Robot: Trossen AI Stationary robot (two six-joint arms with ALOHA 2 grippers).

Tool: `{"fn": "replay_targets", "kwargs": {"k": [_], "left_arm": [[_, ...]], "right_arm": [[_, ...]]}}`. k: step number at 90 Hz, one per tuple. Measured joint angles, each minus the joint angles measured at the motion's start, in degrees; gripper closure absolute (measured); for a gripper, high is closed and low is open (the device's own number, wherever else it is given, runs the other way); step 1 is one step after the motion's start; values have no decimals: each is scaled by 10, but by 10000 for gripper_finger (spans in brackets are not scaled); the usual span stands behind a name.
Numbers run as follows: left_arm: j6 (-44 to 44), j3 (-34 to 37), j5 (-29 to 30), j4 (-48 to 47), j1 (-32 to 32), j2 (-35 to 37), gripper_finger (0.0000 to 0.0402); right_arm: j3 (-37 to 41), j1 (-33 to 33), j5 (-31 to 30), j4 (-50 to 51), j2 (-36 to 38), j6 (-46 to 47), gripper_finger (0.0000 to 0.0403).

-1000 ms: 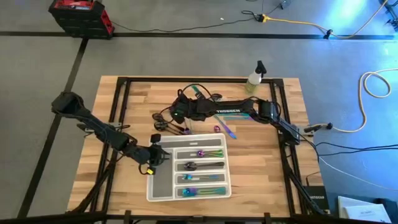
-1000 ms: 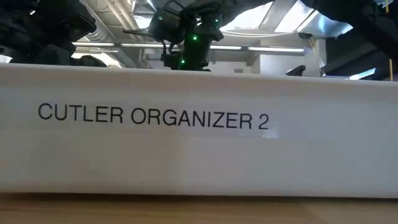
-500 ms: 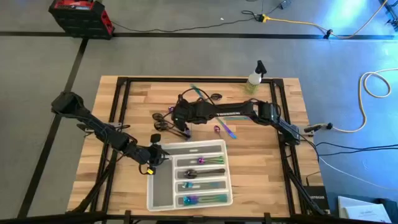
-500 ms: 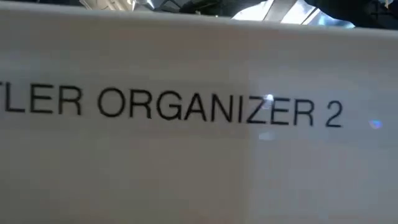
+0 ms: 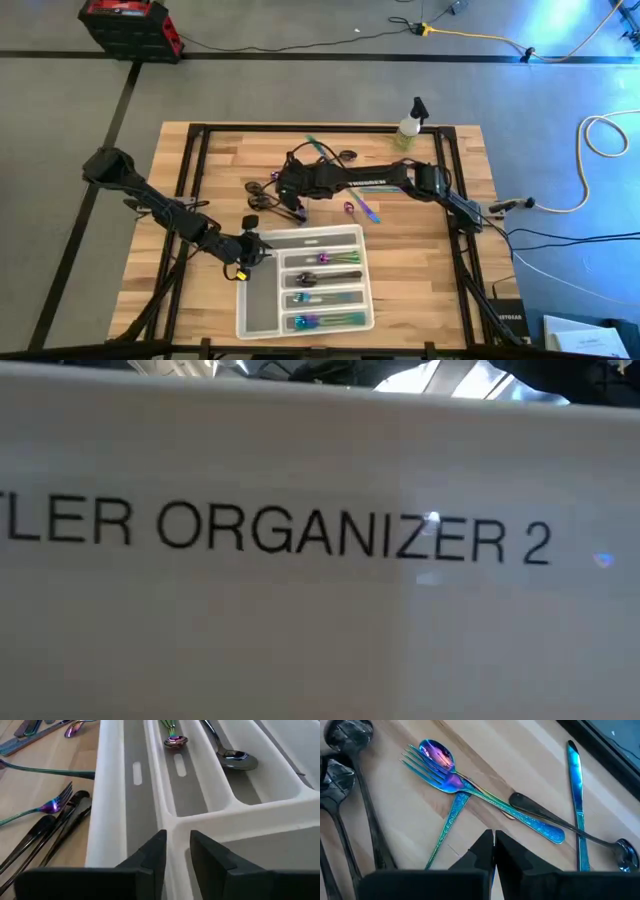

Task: Sort silverware
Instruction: Put the blue fork into the white silverware tray

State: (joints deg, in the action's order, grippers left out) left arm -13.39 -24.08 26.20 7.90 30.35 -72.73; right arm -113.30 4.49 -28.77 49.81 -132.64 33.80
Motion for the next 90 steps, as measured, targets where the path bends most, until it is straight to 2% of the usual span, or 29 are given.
{"fn": "replay_targets", "kwargs": {"k": [32, 65, 79, 90], "left_arm": [[-1, 0, 0, 0, 0, 0, 330], [-1, 0, 0, 0, 0, 0, 330], [-1, 0, 0, 0, 0, 0, 330], [0, 0, 0, 0, 0, 0, 330]], "right_arm": [[0, 0, 0, 0, 0, 0, 398], [0, 0, -13, -2, 0, 0, 300], [0, -7, -21, 12, 0, 16, 277], [0, -15, 35, 43, 0, 76, 277]]}}
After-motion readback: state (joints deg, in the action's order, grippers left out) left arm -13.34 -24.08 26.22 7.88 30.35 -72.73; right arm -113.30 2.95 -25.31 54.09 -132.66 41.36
